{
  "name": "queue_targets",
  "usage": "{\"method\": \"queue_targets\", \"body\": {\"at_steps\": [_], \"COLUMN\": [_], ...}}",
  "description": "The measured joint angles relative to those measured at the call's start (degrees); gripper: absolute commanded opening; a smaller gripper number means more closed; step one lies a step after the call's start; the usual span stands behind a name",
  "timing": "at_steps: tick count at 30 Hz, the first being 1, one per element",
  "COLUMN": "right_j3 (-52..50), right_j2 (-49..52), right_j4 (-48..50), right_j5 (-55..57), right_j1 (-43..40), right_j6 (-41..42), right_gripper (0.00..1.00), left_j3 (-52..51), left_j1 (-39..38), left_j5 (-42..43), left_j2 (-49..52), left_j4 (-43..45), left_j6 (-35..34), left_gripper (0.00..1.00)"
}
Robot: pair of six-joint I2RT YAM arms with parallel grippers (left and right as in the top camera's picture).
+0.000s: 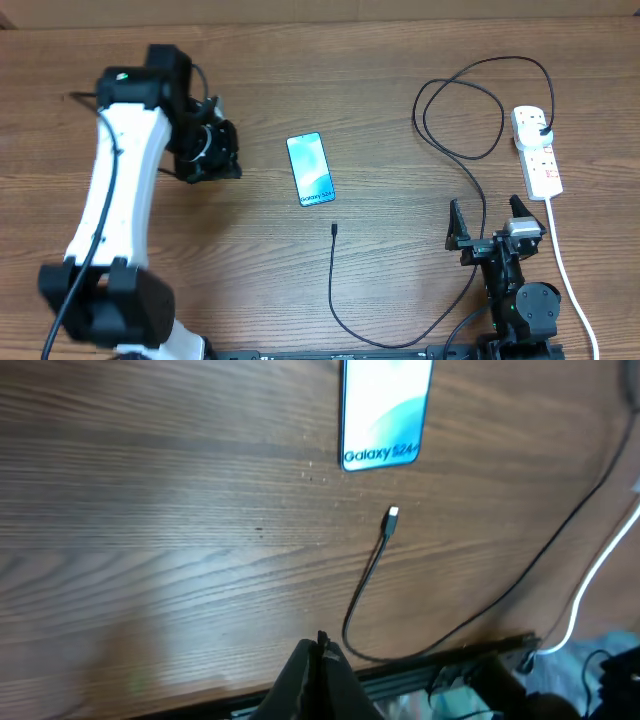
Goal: Plug charger to phone and switch on socket
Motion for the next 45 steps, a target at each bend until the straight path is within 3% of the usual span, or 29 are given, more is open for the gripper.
{"method": "queue_targets", "body": {"at_steps": [12,19,45], "right_j3": [0.00,0.00,0.00], "right_j2": [0.00,0.00,0.00], "right_j4": [0.00,0.00,0.00], "right_j5": [-0.02,-0.04,0.00], "right_j1": [0.02,0.00,0.00], "right_j6": [0.02,0.02,0.00], "right_gripper": [1.00,1.00,1.00], "left_j3": [-0.02,-0.02,-0.04], "left_j1": [-10.21,-12.59,-20.55], "left_j5": [0.11,-0.44,-16.22], "left_j2": [10.14,13.16,13.99], "left_j4": [7.52,13.75,21.88], "left_j6": [-0.81,-5.42,-19.87], "left_gripper": [0.04,0.04,0.04]}}
